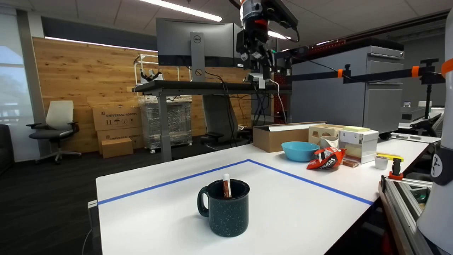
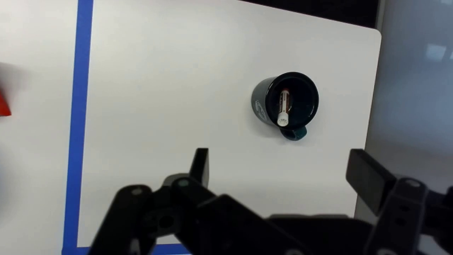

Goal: Take the marker out of the cup

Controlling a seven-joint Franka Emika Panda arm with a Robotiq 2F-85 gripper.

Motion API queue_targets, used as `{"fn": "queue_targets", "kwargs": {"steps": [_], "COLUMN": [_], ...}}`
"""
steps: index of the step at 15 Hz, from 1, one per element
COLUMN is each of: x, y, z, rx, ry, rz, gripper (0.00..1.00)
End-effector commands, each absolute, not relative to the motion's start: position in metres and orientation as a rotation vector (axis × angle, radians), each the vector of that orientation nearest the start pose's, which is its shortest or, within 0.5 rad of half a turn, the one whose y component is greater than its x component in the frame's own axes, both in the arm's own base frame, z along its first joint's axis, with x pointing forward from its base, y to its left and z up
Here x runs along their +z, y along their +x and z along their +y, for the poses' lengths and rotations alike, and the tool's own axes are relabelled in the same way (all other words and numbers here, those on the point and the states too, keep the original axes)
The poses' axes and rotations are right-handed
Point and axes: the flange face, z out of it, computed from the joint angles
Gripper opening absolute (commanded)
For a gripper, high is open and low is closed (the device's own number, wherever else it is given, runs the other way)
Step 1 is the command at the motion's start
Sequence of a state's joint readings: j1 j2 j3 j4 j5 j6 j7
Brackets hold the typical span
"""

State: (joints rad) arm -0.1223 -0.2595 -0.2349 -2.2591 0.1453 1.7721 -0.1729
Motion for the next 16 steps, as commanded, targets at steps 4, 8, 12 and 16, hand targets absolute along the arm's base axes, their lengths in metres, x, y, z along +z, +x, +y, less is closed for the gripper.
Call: {"fn": "queue_targets", "kwargs": {"steps": [4, 8, 12, 16], "x": [0.443, 0.446, 0.415, 0.378], "y": [0.378, 0.37, 0.356, 0.335], "z": [-0.133, -0.132, -0.119, -0.102], "rx": [0.102, -0.175, -0.283, -0.281], "ry": [-2.87, -2.922, -2.931, -2.933], "rz": [0.202, 0.228, 0.253, 0.23], "gripper": [1.0, 1.0, 1.0, 1.0]}}
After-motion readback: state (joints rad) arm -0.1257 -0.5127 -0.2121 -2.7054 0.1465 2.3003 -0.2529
